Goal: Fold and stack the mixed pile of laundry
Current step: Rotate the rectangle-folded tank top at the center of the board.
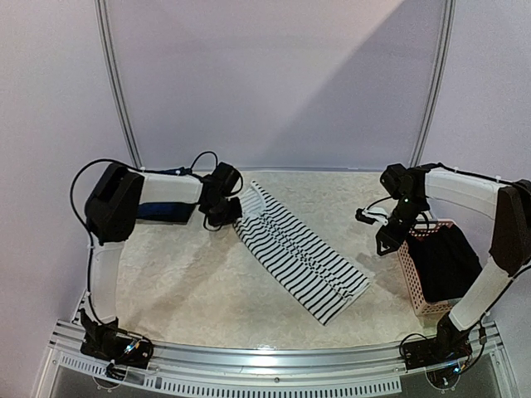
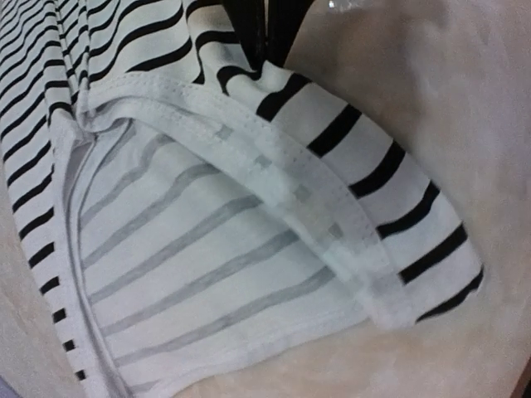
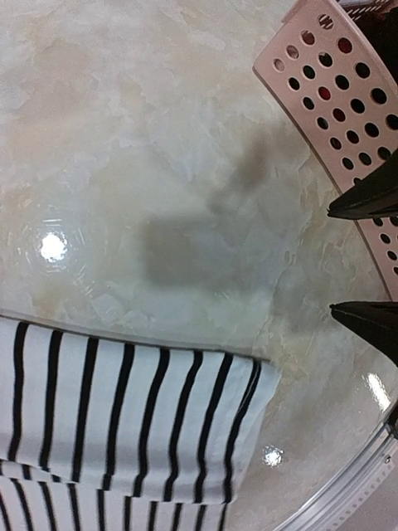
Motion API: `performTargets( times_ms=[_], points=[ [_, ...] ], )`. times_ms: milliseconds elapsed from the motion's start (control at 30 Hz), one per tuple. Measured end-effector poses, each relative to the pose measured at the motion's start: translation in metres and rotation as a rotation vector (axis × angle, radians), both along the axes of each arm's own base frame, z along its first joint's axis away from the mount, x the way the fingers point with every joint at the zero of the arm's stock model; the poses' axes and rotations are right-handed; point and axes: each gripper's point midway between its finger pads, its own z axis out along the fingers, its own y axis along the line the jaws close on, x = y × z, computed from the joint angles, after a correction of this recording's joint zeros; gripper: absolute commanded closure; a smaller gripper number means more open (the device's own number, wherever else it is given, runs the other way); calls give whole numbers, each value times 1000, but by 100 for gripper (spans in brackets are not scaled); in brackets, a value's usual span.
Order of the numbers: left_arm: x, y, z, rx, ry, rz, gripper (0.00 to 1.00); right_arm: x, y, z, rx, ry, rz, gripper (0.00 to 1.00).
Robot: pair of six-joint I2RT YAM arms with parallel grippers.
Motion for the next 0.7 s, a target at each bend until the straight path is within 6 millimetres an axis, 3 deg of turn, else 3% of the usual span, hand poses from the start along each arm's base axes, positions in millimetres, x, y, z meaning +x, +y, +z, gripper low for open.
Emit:
performTargets(
  times_ms=[133,233,300,400,533,600,700],
  points=[
    [73,-9,7,53,-16,-75,81,-1,2,1,11,5,1,66],
    [98,-5,12,112,-25,-117,75,-3,6,1,32,13,12,65],
    [95,4,19,158,-8,-131,73,-6,11,1,46,19,35,65],
    [81,11,42,200,-7,-154,73,-14,21,0,67,29,102,65],
    [31,9,92,204,-39,-251,73,-39,36,-7,102,56,237,65],
    [-1,-7,117,186,-82,-350,73,-56,45,-8,129,66,324,65],
    [-75,-68,145,147,-174,-637,73,-75,56,-8,161,50,451,62]
  ],
)
